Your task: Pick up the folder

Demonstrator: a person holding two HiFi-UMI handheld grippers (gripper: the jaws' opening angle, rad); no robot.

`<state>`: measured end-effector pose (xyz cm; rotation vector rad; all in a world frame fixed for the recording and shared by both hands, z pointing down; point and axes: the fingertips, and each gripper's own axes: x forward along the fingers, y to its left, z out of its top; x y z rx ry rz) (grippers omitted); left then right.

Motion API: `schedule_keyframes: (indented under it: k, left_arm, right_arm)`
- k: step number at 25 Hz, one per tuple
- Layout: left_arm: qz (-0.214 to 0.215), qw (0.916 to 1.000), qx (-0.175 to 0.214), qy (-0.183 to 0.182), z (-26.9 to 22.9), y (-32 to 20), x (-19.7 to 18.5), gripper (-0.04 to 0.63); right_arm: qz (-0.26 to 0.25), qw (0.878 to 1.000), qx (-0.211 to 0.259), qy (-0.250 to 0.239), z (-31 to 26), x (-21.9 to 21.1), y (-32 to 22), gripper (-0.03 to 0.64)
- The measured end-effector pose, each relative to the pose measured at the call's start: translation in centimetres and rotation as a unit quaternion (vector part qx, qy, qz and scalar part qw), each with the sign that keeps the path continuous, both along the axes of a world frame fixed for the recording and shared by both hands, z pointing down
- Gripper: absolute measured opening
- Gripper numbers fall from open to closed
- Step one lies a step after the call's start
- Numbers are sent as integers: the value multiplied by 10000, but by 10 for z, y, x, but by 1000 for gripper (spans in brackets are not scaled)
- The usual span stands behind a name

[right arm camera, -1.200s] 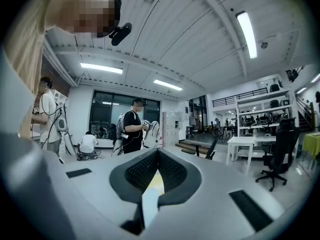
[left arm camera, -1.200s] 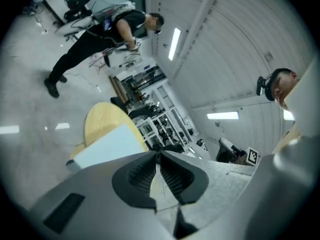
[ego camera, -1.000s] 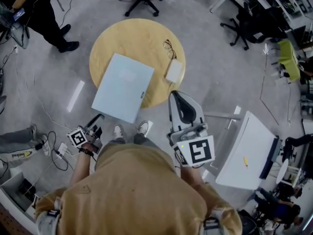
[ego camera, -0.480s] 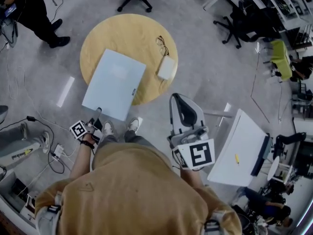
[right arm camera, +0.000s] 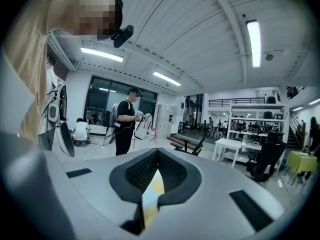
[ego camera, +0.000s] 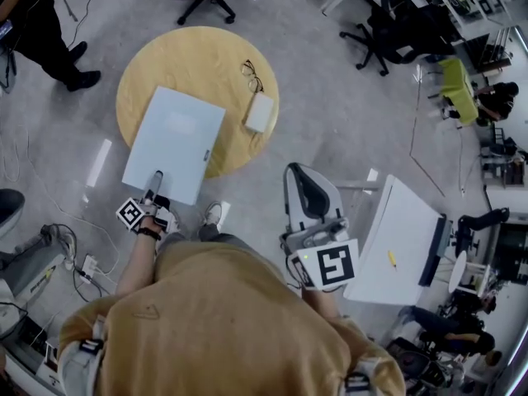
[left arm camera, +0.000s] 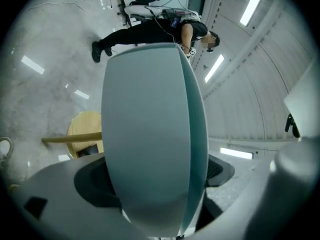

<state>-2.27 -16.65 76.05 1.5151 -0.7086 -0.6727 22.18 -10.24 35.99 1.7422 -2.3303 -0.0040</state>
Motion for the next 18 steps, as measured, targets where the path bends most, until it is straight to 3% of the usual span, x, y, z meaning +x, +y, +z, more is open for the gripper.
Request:
schedule_keyframes:
  k: [4, 8, 15, 18]
  left_arm:
    - [-219, 9997, -61, 86, 2, -3, -5, 436]
    - [-197, 9997, -142, 76, 3, -1, -5, 327]
    - [-161, 9999, -48, -19, -1, 16, -16, 291]
    - [-118, 9996, 103, -240, -18, 21, -21, 278]
  right_arm:
    - [151, 9999, -25, 0, 1, 14, 13, 0]
    - [204, 9998, -44, -40, 2, 20, 21, 0]
    - [209, 9997, -68, -145, 7, 25, 26, 0]
    - [119, 9997, -62, -222, 9, 22, 21, 0]
